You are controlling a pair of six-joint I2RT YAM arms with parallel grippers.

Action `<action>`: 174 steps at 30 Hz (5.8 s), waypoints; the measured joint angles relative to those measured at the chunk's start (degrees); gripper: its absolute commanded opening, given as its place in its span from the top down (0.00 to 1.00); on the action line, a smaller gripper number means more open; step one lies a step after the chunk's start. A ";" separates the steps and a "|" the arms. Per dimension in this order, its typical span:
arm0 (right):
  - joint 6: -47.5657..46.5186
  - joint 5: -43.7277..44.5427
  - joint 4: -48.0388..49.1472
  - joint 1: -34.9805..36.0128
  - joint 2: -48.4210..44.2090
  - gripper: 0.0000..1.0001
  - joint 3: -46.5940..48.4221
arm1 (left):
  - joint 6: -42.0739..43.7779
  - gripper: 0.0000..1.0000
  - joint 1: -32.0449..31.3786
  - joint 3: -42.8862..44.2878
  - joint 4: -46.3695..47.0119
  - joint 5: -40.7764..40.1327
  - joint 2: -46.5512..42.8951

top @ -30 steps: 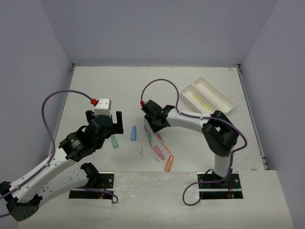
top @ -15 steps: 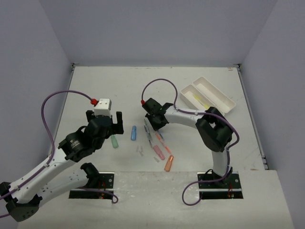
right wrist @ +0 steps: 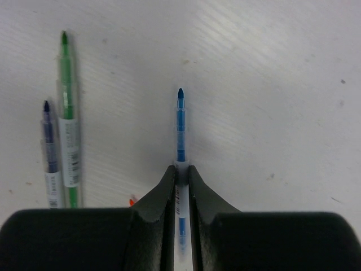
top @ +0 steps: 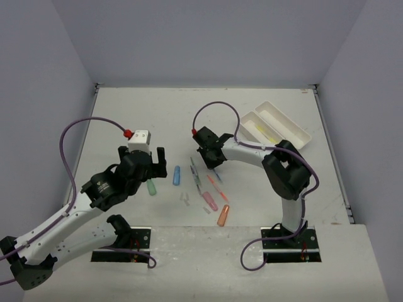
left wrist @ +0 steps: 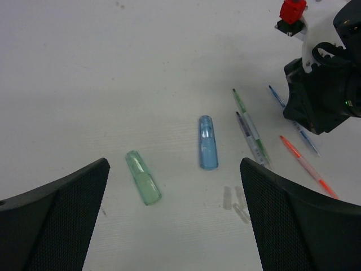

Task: Sort the stationery into containers
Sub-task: Pick up the pen from the center of the board, then close the pen cap on the pen.

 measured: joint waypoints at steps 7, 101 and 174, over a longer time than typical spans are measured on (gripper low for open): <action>3.24 8.22 -1.94 -3.97 -19.35 1.00 -5.01 | -8.37 0.00 -0.02 -1.31 3.18 8.23 6.79; 5.18 -17.13 14.76 -11.92 -50.19 1.00 -28.32 | -19.97 1.00 -9.07 -9.15 13.90 6.97 16.46; 19.19 -19.52 50.50 14.81 -59.42 1.00 -40.36 | -7.06 1.00 -9.07 -11.39 54.03 21.62 -6.86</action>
